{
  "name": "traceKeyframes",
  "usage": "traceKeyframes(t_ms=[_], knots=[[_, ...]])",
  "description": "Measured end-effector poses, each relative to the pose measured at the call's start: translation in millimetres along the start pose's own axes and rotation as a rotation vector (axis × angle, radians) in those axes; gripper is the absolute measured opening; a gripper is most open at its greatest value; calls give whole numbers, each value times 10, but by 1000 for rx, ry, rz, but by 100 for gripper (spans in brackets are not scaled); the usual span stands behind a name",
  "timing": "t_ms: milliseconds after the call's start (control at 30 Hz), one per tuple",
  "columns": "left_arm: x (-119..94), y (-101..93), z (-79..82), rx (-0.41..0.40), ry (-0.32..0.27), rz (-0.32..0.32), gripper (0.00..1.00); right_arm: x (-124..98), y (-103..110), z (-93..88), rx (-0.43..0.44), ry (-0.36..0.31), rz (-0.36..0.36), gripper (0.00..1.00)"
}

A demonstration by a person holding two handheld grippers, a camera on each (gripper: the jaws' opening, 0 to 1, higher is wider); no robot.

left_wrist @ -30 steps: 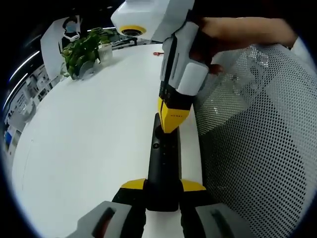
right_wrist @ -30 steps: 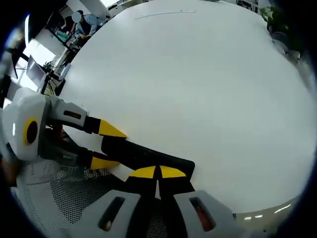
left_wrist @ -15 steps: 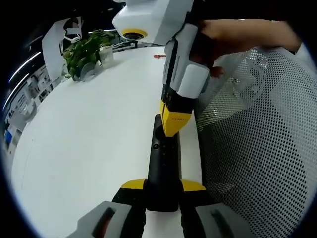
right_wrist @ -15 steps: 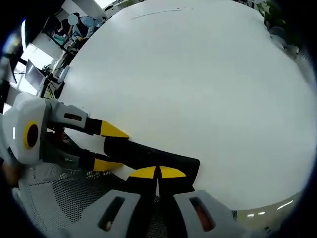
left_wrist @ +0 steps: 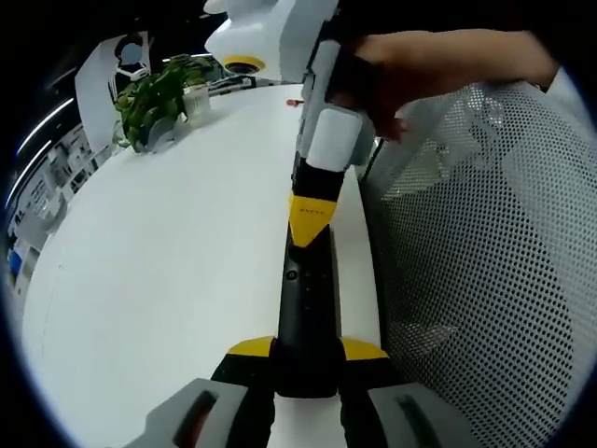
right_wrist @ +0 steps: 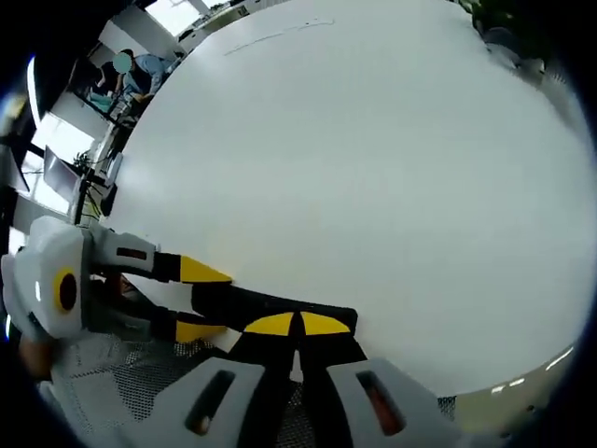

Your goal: Press the specified remote control buttons in sequence, fully releasing each button before pressing the next.

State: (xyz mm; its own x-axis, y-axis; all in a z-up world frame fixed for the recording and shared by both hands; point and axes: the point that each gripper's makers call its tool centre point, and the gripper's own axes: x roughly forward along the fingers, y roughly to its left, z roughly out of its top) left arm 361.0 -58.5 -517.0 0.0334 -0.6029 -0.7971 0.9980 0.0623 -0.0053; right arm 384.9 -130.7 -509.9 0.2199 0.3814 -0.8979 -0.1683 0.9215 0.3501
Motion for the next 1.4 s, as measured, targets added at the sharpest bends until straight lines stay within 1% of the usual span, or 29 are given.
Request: traceKeyframes(t_ms=[33, 100, 133, 167, 200, 300, 333, 367, 400, 433, 467, 500, 533, 600, 633, 700, 767, 800, 867, 933, 1033, 1200, 1267, 1333, 1400], knots=[[1, -1, 0, 2, 2, -1, 25, -16, 0, -23, 24, 13, 17, 0], [1, -3, 2, 0, 9, 0, 25, -21, 145, -27, 73, 15, 106, 0], [2, -4, 1, 1, 9, 0, 25, -21, 190, -29, 78, 18, 128, 0], [2, -2, 2, 0, 8, 0, 25, -20, 214, -38, 76, 23, 135, 0], [3, -1, 0, -1, 6, 0, 25, 2, 214, -47, 63, 31, 123, 0], [0, -3, 3, -2, 4, 0, 25, 63, 89, -161, 3, 95, 33, 0], [0, -2, 4, -2, 4, 0, 25, 68, 76, -170, 3, 100, 26, 0], [7, 1, 3, 4, 8, -3, 25, 77, 116, -123, 13, 73, 49, 0], [8, 2, 3, 6, 13, -5, 25, 62, 132, -116, 26, 72, 58, 0], [11, 3, 5, 11, 18, -8, 25, 64, 132, -123, 25, 74, 55, 0], [10, 2, 6, 12, 21, -10, 25, 75, 121, -134, -14, 77, 39, 0], [10, 4, 6, 12, 23, -13, 25, 56, 141, -143, -21, 79, 35, 0], [8, 4, 4, 12, 24, -15, 25, 61, 135, -134, -42, 62, 29, 0], [8, 2, 3, 9, 21, -14, 25, 48, 136, -145, -31, 47, 24, 0], [9, 2, 3, 12, 20, -14, 25, 55, 127, -129, -9, 46, 19, 0], [11, 1, 4, 9, 20, -13, 25, 55, 122, -118, -4, 59, 18, 0], [12, 1, 6, 11, 19, -12, 25, 47, 112, -120, 6, 62, 40, 0], [14, 3, 5, 10, 18, -12, 25, 41, 116, -122, 25, 56, 60, 0], [12, 2, 6, 12, 18, -12, 25, 30, 140, -131, 100, 60, 101, 0], [11, -1, 7, 17, 17, -11, 24, 27, 117, -127, 133, 63, 107, 0], [11, -2, 8, 18, 17, -10, 24, 34, 119, -122, 119, 68, 106, 0], [24, -23, 22, 39, 31, -24, 24, 23, 120, -156, 54, 101, 76, 0], [27, -44, 29, 44, 29, -29, 24, 22, 125, -161, 48, 109, 69, 0], [34, -82, 33, 51, 26, -37, 24, 10, 181, -205, 47, 146, 92, 0], [34, -109, 44, 64, 22, -44, 24, 29, 216, -207, 50, 159, 99, 0]])
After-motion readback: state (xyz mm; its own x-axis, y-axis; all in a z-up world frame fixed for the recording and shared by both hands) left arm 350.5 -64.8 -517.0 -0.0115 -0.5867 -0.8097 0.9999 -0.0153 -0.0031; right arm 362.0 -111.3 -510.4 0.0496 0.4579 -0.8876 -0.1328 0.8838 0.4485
